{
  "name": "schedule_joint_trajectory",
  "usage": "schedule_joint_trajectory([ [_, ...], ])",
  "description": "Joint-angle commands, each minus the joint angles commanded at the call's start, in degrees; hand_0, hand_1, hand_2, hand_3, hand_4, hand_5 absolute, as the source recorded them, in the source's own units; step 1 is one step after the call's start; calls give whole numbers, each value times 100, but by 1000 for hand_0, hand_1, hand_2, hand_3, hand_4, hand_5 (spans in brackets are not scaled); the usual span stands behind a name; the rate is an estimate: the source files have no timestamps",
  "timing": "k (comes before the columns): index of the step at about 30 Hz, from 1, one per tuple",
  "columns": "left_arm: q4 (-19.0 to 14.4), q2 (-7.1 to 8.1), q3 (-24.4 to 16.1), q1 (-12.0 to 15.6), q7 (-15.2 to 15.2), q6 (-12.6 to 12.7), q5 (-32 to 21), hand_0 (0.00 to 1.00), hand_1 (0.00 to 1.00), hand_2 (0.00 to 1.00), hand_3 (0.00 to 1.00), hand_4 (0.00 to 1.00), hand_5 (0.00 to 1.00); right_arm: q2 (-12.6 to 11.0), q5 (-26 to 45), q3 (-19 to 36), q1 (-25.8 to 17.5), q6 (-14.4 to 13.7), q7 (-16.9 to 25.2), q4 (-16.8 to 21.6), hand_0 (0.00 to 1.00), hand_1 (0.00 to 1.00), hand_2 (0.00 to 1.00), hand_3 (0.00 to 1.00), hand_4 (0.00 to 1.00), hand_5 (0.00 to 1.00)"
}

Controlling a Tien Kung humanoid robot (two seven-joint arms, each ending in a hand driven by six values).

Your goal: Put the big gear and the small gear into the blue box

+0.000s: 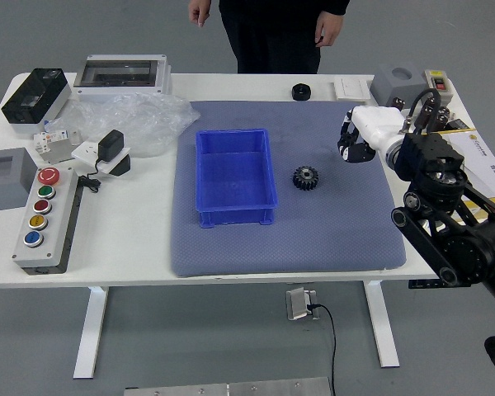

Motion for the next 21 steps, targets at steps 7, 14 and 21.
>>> schedule_joint_trajectory([
  [7,0,3,-6,3,2,-2,6,828,785,777,756,661,357,197,0,-169,224,62,-34,278,556,440,462,546,497,140],
  [14,0,6,-24,11,7,-11,49,828,785,777,756,661,357,618,0,-385,503,65,-23,127,557,440,461,547,486,139],
  [21,0,8,-28,6,8,-22,84,828,785,777,756,662,357,1097,0,-611,704,22,7,-230,557,440,460,546,485,139],
])
